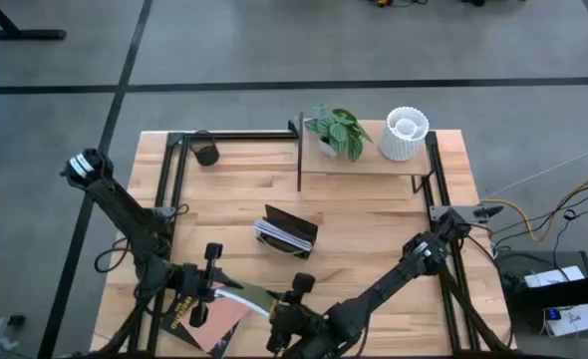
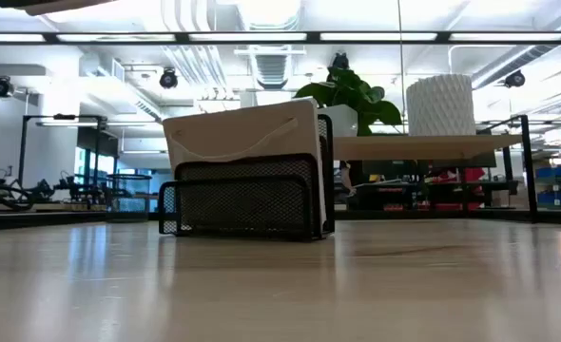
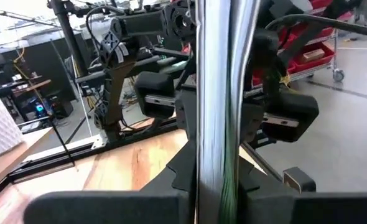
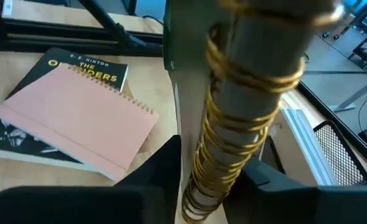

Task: Stock shelves
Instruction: Put the green notebook into the black mesh bookshelf

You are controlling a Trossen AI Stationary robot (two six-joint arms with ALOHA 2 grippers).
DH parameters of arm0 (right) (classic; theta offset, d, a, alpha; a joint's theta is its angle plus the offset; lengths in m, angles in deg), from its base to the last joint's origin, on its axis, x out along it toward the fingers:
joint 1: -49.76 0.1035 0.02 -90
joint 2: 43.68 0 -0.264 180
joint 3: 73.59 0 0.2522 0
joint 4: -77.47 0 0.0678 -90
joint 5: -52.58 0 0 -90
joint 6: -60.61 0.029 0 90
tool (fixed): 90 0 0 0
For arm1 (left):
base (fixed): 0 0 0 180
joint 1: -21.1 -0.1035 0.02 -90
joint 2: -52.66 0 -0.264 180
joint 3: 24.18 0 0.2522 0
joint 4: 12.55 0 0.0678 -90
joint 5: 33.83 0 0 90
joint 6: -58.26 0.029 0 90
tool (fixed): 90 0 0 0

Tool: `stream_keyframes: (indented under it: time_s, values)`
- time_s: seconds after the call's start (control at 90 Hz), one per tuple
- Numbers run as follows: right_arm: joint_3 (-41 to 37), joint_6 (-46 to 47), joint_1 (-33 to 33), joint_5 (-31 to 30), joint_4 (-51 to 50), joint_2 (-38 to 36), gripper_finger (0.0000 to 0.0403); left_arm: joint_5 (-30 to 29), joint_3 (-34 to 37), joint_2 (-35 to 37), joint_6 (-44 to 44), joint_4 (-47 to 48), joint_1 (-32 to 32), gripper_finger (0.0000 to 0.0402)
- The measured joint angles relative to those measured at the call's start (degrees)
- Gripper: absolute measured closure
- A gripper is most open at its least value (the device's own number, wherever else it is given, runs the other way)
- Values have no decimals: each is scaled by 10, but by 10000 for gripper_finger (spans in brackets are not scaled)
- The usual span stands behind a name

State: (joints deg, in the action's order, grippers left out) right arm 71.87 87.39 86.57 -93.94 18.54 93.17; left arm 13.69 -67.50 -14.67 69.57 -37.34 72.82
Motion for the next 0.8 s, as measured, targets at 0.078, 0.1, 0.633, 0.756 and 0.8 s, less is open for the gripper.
stream_keyframes:
  time_s: [0.078,0.1,0.633,0.756,0.8]
  values:
    - [0,13,10,-18,-14,-8,311,-28,-1,5,1,21,0,381]
    - [0,23,12,-19,-22,-13,310,-36,-1,9,1,32,-1,381]
    - [-2,243,49,-20,-198,-41,326,-65,-87,25,-83,359,-106,381]
    - [-2,242,49,-20,-199,-41,346,-60,-110,19,-47,394,-115,381]
    - [-2,242,49,-20,-201,-41,353,-56,-116,17,-36,410,-115,381]
